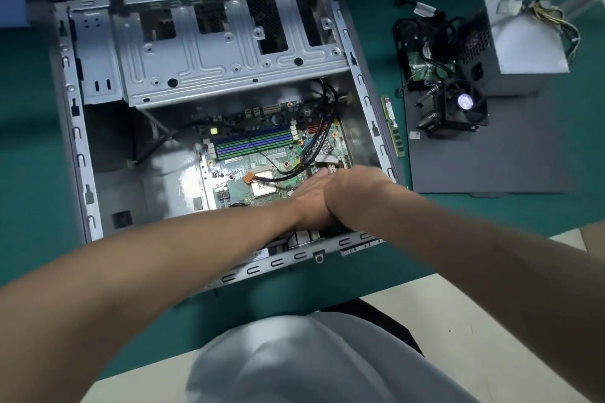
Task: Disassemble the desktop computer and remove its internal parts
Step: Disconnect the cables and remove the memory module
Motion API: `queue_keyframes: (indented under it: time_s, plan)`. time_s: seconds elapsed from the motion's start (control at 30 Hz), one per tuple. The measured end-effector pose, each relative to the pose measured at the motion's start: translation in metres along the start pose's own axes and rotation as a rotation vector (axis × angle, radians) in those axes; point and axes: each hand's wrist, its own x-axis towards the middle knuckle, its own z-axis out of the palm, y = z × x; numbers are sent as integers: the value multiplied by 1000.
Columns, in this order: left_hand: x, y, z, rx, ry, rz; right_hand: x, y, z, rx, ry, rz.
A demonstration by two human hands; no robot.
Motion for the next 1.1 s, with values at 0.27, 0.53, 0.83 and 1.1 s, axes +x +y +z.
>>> queue_keyframes:
  time_s: [0.27, 0.53, 0.83, 1.1]
  plan:
    - [2, -2, -1, 183, 4, 149, -28, 24, -10, -591, 93, -235]
    - [8, -1, 0, 189, -17, 55, -24, 20, -10, -564, 130, -317]
    - [12, -4, 3, 157, -24, 18, -21, 22, -8, -492, 53, -298]
    - [12, -4, 4, 65, -24, -48, -27, 18, -15, -448, 38, -354]
